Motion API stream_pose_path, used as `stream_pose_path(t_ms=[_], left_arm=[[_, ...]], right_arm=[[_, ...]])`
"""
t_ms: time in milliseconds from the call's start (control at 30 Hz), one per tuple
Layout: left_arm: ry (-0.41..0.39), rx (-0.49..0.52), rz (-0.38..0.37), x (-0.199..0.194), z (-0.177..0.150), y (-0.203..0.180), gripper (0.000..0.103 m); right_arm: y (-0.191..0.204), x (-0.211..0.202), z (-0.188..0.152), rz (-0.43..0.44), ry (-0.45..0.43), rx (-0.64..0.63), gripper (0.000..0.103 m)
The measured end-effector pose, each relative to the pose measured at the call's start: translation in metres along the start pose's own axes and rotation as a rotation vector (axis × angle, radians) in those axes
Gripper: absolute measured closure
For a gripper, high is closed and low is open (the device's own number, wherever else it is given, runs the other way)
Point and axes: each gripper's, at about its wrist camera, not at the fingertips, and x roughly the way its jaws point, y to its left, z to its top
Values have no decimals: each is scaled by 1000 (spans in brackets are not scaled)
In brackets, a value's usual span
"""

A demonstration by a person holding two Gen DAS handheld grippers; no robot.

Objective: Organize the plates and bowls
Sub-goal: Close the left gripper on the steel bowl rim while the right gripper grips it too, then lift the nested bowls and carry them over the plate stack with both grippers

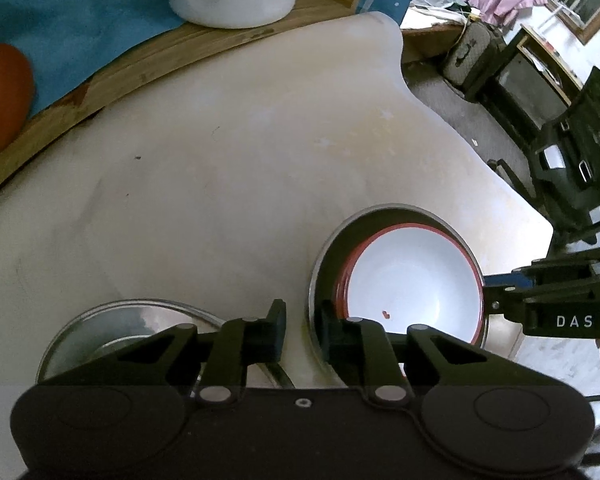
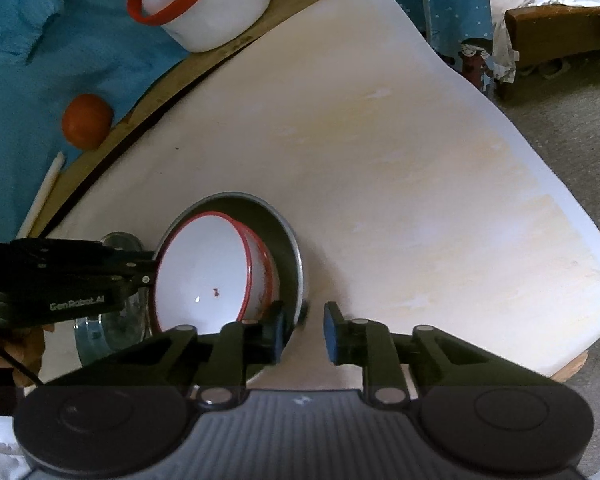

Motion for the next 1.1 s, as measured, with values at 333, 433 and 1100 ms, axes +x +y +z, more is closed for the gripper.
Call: stream_pose_path(t_ms=[333,433,1100], left_arm=[[-15,-38,-15,-1,-5,-2,98],[-13,-67,-27,-1,-5,1,98],[-59,-136,-35,-7,-1,-10,98]], right_arm=[[-1,0,-3,21,-4,8,88],[-1,0,-3,21,-5,10,88],[-12,-18,-7,37,-48,77,90]])
